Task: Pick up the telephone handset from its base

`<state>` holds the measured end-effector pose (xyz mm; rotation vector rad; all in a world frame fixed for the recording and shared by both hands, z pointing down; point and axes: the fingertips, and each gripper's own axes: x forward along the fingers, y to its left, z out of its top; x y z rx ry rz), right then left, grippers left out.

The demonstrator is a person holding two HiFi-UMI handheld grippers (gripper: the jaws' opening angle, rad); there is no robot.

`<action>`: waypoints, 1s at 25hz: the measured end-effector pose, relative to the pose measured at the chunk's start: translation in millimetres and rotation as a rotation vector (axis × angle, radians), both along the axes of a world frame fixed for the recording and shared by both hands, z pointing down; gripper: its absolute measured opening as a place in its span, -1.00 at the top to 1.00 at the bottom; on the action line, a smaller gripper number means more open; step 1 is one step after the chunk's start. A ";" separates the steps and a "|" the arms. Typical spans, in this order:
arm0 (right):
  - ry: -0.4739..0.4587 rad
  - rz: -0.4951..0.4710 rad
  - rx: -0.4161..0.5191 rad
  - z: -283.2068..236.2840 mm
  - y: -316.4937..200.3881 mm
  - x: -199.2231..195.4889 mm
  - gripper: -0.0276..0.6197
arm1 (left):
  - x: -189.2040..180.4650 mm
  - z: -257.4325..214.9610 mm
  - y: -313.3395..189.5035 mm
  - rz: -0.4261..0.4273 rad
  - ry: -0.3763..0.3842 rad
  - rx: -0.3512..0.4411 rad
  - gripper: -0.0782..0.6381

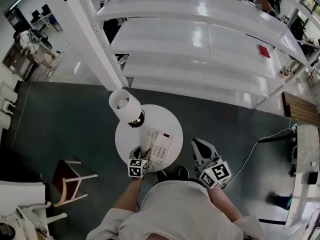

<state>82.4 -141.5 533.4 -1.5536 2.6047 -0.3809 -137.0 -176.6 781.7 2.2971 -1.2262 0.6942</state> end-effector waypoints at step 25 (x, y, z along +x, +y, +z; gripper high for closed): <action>0.019 -0.122 0.063 -13.6 0.8 -34.6 0.89 | -6.1 -177.1 33.4 -0.078 0.178 0.402 0.14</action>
